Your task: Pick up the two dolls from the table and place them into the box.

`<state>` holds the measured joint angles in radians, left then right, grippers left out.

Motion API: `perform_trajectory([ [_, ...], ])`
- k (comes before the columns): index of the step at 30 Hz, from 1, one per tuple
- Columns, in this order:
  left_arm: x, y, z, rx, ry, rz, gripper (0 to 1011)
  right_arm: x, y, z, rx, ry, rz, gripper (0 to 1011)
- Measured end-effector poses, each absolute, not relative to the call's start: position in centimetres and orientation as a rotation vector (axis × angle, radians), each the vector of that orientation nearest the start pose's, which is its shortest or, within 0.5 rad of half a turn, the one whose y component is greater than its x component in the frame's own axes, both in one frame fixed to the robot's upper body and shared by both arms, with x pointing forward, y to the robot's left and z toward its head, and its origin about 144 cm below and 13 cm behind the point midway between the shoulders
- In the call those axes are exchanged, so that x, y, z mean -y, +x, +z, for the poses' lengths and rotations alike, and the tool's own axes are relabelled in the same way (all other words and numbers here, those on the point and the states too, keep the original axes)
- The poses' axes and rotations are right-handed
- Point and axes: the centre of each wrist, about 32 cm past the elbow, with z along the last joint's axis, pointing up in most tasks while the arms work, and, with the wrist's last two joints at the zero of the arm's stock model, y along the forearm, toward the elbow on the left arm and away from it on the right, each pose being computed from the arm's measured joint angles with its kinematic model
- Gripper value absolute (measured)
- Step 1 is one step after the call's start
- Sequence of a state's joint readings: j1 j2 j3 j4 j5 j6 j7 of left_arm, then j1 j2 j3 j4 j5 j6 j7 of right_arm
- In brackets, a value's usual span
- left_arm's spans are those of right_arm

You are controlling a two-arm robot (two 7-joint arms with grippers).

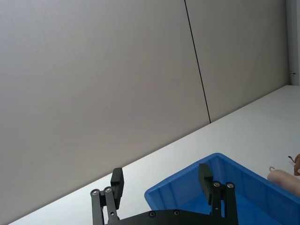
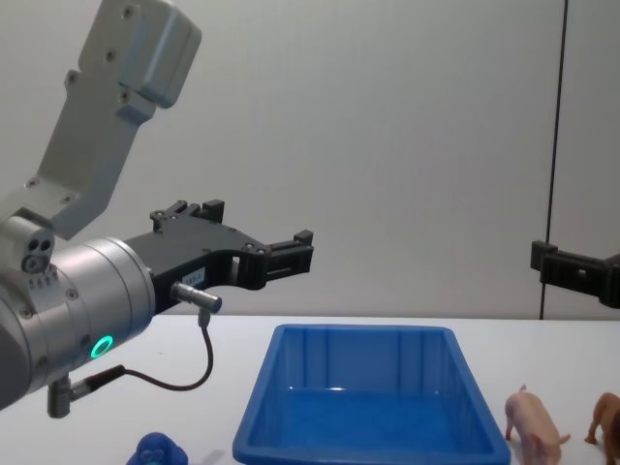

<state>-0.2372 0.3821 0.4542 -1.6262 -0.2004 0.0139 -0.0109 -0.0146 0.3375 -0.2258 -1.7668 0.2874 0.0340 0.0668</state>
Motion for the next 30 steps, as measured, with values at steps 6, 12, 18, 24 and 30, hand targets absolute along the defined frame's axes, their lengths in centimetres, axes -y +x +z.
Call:
perform_trajectory([
  [6,-19.8,49.2,120.4,0.268,0.061,1.124,1003,23.8,44.4,118.9,0.076,0.024,-1.231,1001],
  [12,-19.8,49.2,120.4,0.268,0.061,1.124,1003,24.7,44.9,118.8,0.077,0.008,-1.232,1001],
  [18,-19.8,49.2,120.4,0.268,0.061,1.124,1003,26.0,45.3,118.6,0.074,-0.019,-1.230,1001],
  [24,-19.8,49.2,120.4,0.268,0.061,1.124,1003,27.2,45.6,118.5,0.061,-0.053,-1.227,1001],
  [30,-19.8,49.2,120.4,0.268,0.061,1.124,1003,28.3,45.7,118.4,0.030,-0.094,-1.215,1001],
])
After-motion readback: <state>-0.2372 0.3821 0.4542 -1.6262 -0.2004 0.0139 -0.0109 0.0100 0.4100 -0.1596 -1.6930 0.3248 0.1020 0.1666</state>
